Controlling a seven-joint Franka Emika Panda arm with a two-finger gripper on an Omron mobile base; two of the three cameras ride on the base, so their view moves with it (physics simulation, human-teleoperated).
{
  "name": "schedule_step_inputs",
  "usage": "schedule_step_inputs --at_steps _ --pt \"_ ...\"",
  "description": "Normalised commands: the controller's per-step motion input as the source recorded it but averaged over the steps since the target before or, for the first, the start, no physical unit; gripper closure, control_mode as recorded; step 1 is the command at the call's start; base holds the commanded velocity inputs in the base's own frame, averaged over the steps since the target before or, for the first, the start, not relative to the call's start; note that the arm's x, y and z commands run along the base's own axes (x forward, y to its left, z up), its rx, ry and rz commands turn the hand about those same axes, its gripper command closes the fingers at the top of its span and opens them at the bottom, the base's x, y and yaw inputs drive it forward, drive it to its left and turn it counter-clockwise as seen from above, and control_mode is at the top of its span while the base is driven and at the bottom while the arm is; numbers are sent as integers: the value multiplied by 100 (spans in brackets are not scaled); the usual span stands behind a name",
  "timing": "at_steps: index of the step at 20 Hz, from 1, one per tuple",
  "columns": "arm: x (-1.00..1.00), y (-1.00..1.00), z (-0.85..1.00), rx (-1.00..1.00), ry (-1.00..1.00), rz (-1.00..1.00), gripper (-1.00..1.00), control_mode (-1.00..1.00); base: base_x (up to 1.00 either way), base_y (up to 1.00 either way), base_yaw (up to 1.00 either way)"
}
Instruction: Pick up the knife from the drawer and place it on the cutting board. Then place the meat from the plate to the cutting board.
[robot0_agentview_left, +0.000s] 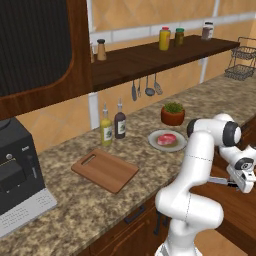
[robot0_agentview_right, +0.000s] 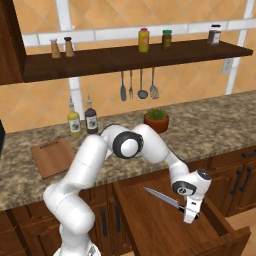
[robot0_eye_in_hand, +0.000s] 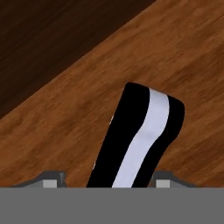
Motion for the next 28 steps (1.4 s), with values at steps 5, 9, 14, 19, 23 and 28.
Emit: schedule_step_inputs --at_steps 5,9,14,19,23,28 --pt "-75 0 39 1 -1 5 100 -100 0 0 0" --pt "-100 0 100 0 -4 3 100 -100 0 0 0" --pt "-71 19 100 0 0 0 100 -100 0 0 0" --pt "21 86 100 0 0 0 100 -100 0 0 0" --pt "69 100 100 0 0 0 100 -100 0 0 0" --pt "98 100 45 -7 2 0 100 -100 0 0 0"
